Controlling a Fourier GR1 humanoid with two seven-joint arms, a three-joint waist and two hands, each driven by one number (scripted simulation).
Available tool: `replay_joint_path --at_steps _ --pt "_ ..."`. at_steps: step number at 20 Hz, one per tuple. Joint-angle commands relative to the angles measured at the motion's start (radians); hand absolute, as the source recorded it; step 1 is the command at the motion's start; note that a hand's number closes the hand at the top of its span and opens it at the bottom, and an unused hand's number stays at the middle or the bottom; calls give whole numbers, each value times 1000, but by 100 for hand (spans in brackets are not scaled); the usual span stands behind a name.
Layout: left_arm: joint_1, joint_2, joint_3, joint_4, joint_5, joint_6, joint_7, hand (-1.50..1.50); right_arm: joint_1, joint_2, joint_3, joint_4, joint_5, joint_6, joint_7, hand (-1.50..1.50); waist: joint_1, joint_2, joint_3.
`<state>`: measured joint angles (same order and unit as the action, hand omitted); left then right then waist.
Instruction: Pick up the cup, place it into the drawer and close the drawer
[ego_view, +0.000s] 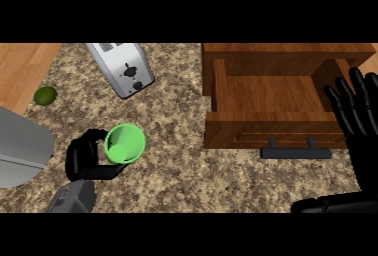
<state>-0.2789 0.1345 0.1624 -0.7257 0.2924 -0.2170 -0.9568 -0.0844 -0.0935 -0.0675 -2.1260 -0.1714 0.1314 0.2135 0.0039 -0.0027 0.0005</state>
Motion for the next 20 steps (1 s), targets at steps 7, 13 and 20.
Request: replay_joint_path --at_steps 7,13,20 --pt "57 -37 -142 -490 13 21 301 150 18 -42 -63 27 -57 44 -4 -150 6 -3 1" --pt "-78 -65 -148 -631 53 113 514 150 -21 -12 -21 29 3 -1 4 -150 -4 1 0" --pt "-178 -111 -198 -764 -11 270 680 150 34 68 74 50 106 -33 -82 -150 -4 1 0"
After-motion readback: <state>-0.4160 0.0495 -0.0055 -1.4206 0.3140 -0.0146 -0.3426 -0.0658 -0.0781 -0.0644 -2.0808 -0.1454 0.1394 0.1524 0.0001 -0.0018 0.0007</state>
